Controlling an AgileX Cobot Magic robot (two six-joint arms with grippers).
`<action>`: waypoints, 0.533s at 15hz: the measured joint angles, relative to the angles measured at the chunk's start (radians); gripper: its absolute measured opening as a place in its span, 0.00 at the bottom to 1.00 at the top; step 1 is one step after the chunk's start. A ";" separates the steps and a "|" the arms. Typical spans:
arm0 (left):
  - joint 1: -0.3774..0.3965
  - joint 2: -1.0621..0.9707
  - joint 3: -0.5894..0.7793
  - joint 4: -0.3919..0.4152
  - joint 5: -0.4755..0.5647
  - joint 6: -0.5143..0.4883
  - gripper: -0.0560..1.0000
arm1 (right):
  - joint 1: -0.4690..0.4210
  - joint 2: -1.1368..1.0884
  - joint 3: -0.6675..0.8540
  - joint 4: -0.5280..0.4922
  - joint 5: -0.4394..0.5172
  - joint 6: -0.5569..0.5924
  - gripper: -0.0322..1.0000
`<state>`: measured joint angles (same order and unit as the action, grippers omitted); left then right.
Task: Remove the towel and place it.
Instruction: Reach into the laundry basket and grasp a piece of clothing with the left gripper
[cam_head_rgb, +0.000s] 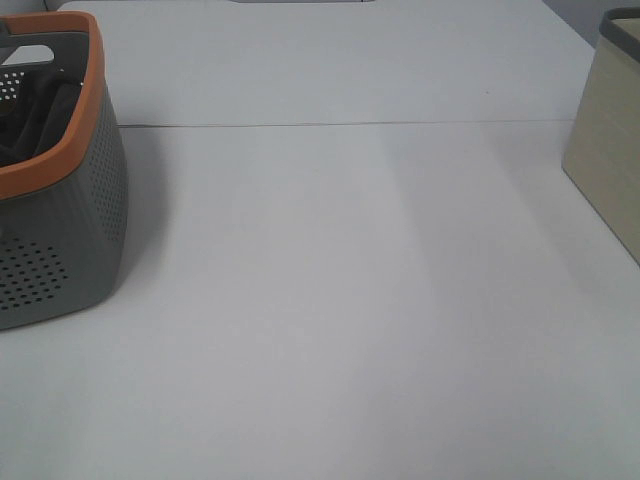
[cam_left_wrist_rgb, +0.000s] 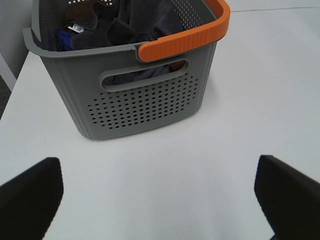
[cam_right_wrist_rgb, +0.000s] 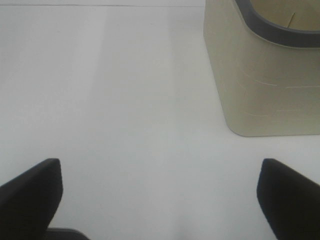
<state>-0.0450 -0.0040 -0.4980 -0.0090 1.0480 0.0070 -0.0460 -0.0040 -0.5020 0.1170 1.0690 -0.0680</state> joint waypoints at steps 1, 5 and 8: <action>0.000 0.000 0.000 0.000 0.000 -0.001 0.98 | 0.000 0.000 0.000 0.000 0.000 0.000 0.96; 0.000 0.000 0.000 0.000 0.000 -0.007 0.98 | 0.000 0.000 0.000 0.000 0.000 0.000 0.96; 0.000 0.000 0.000 0.000 0.000 -0.007 0.98 | 0.000 0.000 0.000 0.000 0.000 0.000 0.96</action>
<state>-0.0450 -0.0040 -0.4980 -0.0090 1.0480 0.0000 -0.0460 -0.0040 -0.5020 0.1170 1.0690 -0.0680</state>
